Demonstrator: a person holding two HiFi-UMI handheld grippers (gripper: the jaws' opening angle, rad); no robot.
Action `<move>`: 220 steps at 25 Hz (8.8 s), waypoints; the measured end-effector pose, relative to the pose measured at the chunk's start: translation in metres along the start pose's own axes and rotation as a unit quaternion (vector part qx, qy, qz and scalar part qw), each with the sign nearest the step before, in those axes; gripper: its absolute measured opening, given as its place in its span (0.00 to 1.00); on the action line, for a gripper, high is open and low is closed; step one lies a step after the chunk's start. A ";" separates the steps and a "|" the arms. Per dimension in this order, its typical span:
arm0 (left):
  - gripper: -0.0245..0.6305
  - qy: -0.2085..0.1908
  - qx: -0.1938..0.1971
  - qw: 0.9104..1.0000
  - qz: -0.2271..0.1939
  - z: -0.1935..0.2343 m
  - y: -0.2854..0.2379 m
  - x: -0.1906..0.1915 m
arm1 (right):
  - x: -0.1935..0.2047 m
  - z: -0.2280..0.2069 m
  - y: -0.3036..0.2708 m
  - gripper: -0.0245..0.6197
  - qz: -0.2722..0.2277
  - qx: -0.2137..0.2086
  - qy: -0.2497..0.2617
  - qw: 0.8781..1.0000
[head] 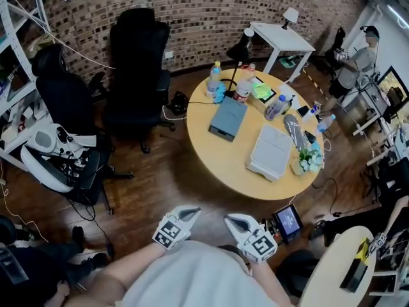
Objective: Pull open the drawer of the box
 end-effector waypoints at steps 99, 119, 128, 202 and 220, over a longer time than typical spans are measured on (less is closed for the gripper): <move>0.24 -0.510 -0.195 0.801 0.246 0.209 -0.339 -0.110 | 0.071 -0.310 -0.140 0.04 0.093 0.045 -0.001 0.995; 0.23 -0.610 -0.164 0.722 0.281 0.212 -0.339 -0.091 | 0.072 -0.319 -0.132 0.04 0.087 0.064 -0.018 0.994; 0.18 -0.587 -0.129 0.749 0.278 0.202 -0.340 -0.105 | 0.070 -0.320 -0.133 0.04 0.079 0.055 -0.017 0.995; 0.05 -0.279 -0.089 0.897 0.331 0.134 -0.188 -0.084 | 0.067 -0.237 -0.152 0.04 0.031 -0.071 0.022 0.997; 0.05 -0.066 -0.092 0.991 0.073 0.087 -0.115 -0.103 | 0.043 -0.167 -0.111 0.04 0.044 -0.093 0.026 0.994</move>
Point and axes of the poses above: the fingertips, and each gripper's own axes: y backward along the fingers, z to its left, x out of its underside, the point moved 9 cm from there along y, backward along the fingers, and after that the axes turned 15 degrees about y, right-handed, at the moved point
